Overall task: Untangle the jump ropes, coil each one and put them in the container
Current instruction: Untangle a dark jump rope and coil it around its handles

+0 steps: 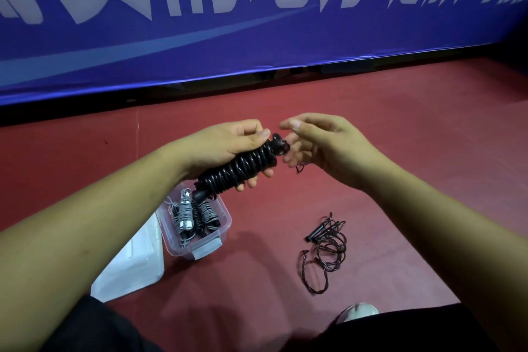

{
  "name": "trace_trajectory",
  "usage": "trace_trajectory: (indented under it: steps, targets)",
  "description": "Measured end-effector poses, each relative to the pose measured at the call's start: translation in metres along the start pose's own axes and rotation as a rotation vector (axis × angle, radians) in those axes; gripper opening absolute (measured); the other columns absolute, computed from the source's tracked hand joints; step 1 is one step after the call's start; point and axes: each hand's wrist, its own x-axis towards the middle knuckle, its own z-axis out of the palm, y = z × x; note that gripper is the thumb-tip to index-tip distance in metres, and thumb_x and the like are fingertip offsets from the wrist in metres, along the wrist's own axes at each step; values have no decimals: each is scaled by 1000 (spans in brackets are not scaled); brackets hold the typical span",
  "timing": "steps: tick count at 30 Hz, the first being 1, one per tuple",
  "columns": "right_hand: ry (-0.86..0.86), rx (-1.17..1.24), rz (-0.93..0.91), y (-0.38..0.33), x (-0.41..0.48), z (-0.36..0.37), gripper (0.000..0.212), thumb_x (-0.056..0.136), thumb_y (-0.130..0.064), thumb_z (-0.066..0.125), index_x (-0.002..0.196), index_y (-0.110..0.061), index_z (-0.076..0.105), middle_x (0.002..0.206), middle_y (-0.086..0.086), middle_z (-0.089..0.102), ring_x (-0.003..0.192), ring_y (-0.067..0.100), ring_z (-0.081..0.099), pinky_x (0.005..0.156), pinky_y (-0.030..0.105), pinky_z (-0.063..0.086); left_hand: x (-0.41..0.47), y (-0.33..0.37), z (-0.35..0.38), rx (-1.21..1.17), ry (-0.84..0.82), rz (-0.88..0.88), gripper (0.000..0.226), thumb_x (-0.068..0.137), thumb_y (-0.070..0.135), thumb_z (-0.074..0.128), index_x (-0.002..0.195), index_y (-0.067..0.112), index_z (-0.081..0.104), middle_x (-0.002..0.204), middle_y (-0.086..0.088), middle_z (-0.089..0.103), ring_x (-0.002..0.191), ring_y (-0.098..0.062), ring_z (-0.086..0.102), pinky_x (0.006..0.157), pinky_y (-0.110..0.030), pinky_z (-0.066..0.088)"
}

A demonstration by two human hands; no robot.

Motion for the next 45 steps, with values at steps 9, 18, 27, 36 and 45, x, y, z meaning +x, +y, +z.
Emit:
trace_trajectory:
  steps: [9, 18, 27, 36, 45]
  targets:
    - [-174, -294, 25, 2, 26, 15, 7, 93, -3, 62, 97, 1, 67, 70, 5, 70, 62, 15, 67, 57, 22, 53, -12, -7, -26, 69, -40, -98, 27, 99, 38, 48, 103, 12, 43, 95, -24, 71, 63, -29, 66, 51, -33, 55]
    - [-212, -281, 54, 45, 88, 68, 8, 100, -5, 54, 93, -3, 58, 80, 12, 62, 68, 21, 64, 66, 33, 59, -29, -54, -99, -89, 6, -179, 23, 97, 24, 52, 113, 7, 52, 106, -28, 67, 72, -32, 69, 60, -36, 60]
    - [-55, -16, 247, 146, 179, 131, 3, 92, -5, 67, 90, -3, 66, 80, 11, 68, 78, 24, 66, 88, 42, 58, -13, -149, -167, -494, 251, -278, 22, 96, 23, 56, 109, 4, 55, 95, -16, 58, 81, -23, 63, 85, -46, 59]
    - [141, -210, 345, 229, 250, 150, 18, 89, 1, 70, 87, -7, 53, 75, 12, 60, 61, 20, 65, 64, 39, 62, -18, -260, -203, 143, 241, -183, 70, 69, 38, 85, 127, 42, 45, 124, 2, 62, 113, -18, 63, 103, -46, 48]
    - [75, -555, 351, 300, 286, 159, 15, 82, -31, 70, 79, -17, 67, 78, 7, 72, 81, 28, 71, 86, 49, 57, 8, -318, -201, 786, 330, -176, 71, 74, 55, 77, 122, 23, 36, 110, 1, 60, 93, -18, 62, 81, -42, 53]
